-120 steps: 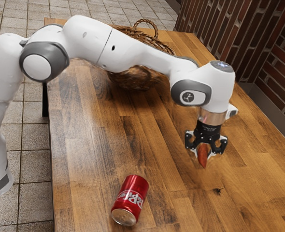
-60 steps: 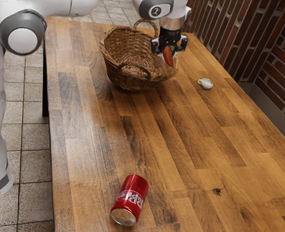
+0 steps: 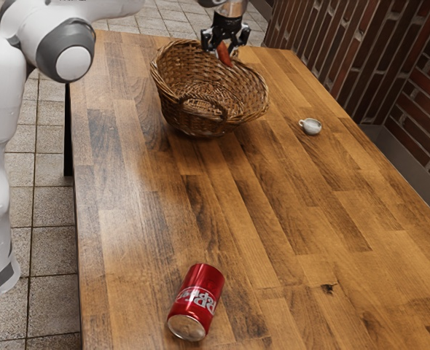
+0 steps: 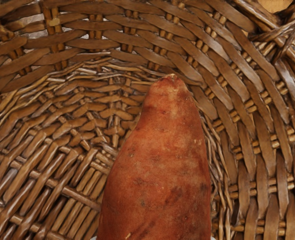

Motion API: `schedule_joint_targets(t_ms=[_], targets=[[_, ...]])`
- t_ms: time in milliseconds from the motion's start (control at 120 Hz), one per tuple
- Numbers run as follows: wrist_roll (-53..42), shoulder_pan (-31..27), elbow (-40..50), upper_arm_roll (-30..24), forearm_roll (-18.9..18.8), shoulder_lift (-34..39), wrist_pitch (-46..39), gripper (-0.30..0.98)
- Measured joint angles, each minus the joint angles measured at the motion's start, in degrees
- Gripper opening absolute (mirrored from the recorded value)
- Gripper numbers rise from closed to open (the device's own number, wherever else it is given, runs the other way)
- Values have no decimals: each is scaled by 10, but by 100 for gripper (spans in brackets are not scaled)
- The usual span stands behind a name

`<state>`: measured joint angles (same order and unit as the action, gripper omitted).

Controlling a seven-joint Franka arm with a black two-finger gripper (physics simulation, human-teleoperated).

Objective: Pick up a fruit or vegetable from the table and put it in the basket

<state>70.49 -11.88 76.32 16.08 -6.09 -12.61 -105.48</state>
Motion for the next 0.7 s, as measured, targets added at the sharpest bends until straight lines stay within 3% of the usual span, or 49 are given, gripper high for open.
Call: schedule_joint_targets(t_ms=[250,375,533,583,617,700], targets=[[-36,-20,-7,-2,23,-21,-1,17],[-55,-24,-7,0,36,-22,-4,47],[-75,-18,-7,1,50,-17,-7,61],[-74,8,-5,0,58,-13,-14,64],[-54,56,-2,-2,67,-10,-19,65],[57,182,30,-73,58,52,3,67]])
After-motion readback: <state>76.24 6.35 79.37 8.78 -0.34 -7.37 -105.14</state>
